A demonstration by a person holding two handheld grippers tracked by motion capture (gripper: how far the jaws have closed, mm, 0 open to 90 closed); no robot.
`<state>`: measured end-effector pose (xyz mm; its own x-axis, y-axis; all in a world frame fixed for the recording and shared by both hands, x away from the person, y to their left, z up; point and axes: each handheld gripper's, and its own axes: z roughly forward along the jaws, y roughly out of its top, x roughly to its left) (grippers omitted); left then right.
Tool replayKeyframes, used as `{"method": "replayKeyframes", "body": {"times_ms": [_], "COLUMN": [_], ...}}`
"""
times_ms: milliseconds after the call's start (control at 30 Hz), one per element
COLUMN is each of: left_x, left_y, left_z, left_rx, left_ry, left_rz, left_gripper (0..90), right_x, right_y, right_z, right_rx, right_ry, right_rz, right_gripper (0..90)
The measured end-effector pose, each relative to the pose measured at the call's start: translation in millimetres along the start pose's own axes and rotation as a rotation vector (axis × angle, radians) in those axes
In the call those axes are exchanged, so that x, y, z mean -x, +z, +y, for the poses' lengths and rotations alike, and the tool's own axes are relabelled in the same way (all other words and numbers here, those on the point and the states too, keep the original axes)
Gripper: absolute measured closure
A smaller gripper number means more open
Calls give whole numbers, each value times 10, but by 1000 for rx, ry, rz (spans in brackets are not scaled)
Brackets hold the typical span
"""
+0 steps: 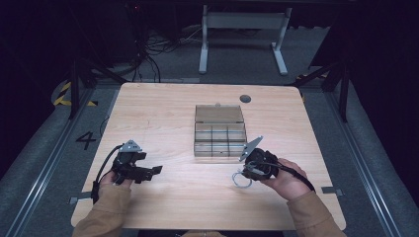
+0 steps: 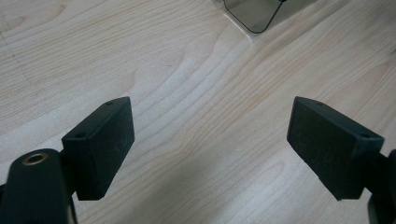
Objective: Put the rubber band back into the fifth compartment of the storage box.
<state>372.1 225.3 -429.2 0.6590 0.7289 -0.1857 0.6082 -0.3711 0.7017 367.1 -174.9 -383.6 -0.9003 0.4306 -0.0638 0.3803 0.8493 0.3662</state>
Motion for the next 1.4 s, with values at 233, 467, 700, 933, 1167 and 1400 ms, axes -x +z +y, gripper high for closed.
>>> {"method": "replayKeyframes", "body": {"times_ms": [233, 467, 700, 933, 1167, 1400], "left_x": [0, -10, -21, -28, -23, -28], "left_y": [-8, -20, -25, -31, -23, -32], "left_z": [-17, -28, -27, -34, -33, -35], "left_rx": [-1, 3, 2, 6, 5, 6], "left_ry": [-6, -8, -14, -16, -17, -16], "left_rz": [7, 11, 8, 3, 3, 2], "left_gripper": [158, 158, 158, 158, 158, 158], "right_x": [19, 48, 127, 270, 385, 491], "right_y": [-70, -159, -189, -270, -305, -342], "right_z": [20, 57, 157, 291, 368, 433], "right_rx": [20, 56, 52, 40, 35, 31], "right_ry": [7, 12, 8, 15, 24, 25], "right_rz": [-15, -27, -31, -46, -60, -77], "right_gripper": [846, 846, 846, 846, 845, 846]}}
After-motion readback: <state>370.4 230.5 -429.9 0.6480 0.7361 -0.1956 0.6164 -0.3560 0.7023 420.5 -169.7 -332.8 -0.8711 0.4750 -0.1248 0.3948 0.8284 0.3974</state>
